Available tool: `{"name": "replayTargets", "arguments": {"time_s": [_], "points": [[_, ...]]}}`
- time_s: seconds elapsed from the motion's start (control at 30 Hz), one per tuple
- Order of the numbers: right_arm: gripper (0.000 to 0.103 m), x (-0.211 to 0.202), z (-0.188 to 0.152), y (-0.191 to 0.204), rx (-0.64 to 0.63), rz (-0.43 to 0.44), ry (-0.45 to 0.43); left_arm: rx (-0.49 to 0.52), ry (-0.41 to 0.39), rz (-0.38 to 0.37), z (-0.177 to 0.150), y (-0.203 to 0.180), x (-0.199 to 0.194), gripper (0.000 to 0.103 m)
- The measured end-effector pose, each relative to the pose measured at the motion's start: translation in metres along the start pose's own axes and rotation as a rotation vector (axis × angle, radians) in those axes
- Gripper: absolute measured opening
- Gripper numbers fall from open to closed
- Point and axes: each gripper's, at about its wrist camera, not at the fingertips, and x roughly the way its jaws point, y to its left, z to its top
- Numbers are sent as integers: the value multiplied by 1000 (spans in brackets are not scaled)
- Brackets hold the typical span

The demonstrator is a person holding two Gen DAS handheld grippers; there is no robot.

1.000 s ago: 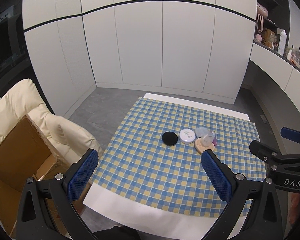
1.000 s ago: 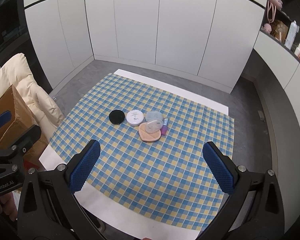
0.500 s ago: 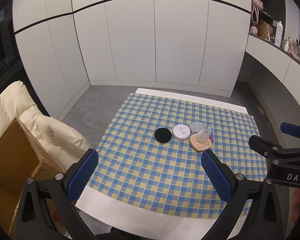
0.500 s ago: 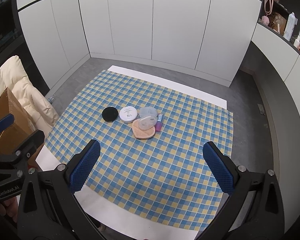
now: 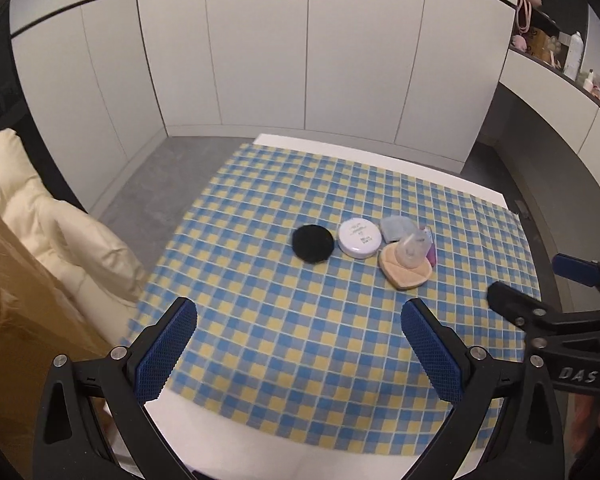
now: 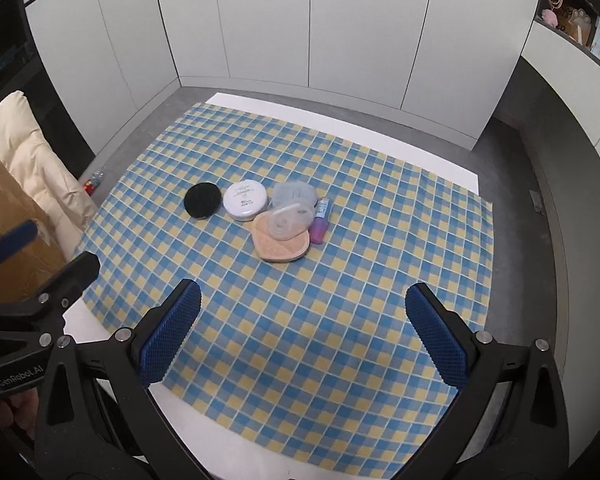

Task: Organize objects
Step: 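Move both open grippers from the box toward the items on the checkered cloth, then close the left gripper on the black sponge while the right gripper grasps the clear case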

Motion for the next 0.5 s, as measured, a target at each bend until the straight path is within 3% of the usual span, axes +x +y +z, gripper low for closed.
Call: {"name": "replayTargets", "arguments": {"time_s": [0.1, 0.27, 0.5], "points": [[100, 20, 3, 0, -19, -13, 30, 19, -2, 1, -1, -8, 17, 101], [100, 58, 8, -6, -47, -6, 38, 29, 63, -5, -5, -7, 57, 95], [100, 110, 16, -6, -42, 32, 74, 19, 125, 19, -4, 7, 107, 95]]}}
